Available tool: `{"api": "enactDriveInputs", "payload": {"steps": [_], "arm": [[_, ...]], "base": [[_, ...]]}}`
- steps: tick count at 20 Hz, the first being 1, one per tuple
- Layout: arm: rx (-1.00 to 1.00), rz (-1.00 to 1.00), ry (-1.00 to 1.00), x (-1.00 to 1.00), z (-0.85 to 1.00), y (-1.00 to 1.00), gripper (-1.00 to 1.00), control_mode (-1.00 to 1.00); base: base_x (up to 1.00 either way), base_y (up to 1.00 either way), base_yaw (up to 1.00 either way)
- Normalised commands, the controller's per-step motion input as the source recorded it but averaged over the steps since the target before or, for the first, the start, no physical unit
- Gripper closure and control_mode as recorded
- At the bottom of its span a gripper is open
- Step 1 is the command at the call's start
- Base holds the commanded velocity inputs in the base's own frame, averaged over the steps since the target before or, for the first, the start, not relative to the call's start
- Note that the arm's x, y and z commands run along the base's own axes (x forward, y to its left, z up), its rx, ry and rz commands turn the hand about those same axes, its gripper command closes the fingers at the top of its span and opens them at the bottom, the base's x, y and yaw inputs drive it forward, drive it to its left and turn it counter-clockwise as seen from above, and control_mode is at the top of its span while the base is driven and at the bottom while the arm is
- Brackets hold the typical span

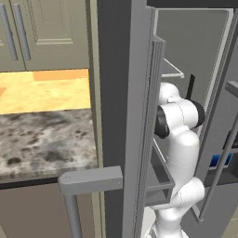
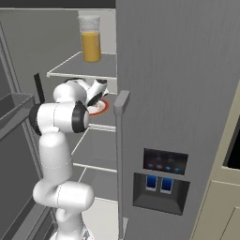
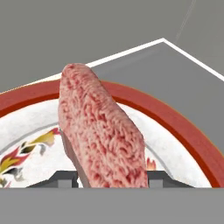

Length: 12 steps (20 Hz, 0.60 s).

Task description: Retrieve the steak from the fridge and place it on the saucepan with marinade on the stove.

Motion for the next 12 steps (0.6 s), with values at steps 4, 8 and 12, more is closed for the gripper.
{"api": "enactDriveInputs", "payload": {"steps": [4, 8, 12], "arm": [[0.00, 0.00, -0.04, -0.03, 0.00, 0.00, 1.00, -1.00], [0.00, 0.00, -0.12, -0.21, 0.00, 0.00, 1.00, -1.00], [0.00, 0.00, -0.15, -0.29, 0.00, 0.00, 1.00, -1.00]], "base": [[0.00, 0.00, 0.00], [0.00, 0.00, 0.00], [0.00, 0.00, 0.00]]}}
